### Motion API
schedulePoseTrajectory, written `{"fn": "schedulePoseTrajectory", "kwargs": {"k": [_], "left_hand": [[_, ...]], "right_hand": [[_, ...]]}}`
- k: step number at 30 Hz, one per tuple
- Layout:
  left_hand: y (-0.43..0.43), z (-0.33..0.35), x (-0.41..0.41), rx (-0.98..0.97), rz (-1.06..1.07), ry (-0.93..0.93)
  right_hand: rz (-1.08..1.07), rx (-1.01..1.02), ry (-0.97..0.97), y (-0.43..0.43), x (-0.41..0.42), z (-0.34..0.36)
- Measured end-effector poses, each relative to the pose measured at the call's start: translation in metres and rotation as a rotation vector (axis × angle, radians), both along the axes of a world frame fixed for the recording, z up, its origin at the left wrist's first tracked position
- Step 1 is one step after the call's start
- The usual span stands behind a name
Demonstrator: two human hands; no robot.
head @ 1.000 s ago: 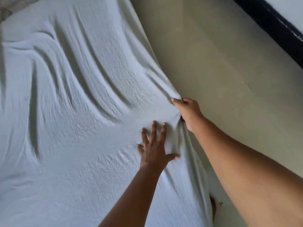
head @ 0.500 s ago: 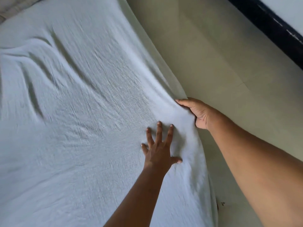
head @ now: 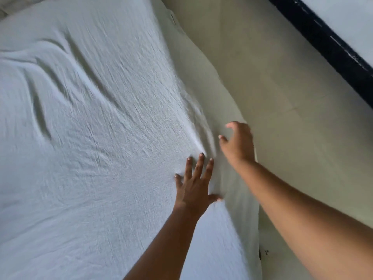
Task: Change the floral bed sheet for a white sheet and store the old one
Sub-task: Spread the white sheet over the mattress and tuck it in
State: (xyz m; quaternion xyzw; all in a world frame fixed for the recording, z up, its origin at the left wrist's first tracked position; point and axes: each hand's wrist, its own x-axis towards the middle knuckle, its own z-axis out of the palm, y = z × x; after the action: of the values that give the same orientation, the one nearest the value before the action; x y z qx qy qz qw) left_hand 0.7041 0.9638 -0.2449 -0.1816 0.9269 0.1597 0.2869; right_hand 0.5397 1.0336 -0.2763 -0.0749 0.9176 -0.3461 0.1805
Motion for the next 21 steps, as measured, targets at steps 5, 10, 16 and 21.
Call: {"fn": "schedulePoseTrajectory", "kwargs": {"k": [5,10,16,21], "left_hand": [[-0.017,0.005,0.050,-0.010,0.183,-0.026],[-0.029,0.003,0.119,0.004,0.212,-0.147],[-0.019,-0.002,0.148,-0.005,0.111,-0.107],[-0.025,0.006,0.202,0.087,-0.008,-0.094]], "right_hand": [[0.449,0.099,0.197,-0.029,0.111,0.006],[0.710,0.406,0.170,-0.005,0.146,-0.010],[0.726,0.654,0.071,-0.012,0.169,0.006],[0.679,0.712,0.038,0.005,0.245,0.024]]}}
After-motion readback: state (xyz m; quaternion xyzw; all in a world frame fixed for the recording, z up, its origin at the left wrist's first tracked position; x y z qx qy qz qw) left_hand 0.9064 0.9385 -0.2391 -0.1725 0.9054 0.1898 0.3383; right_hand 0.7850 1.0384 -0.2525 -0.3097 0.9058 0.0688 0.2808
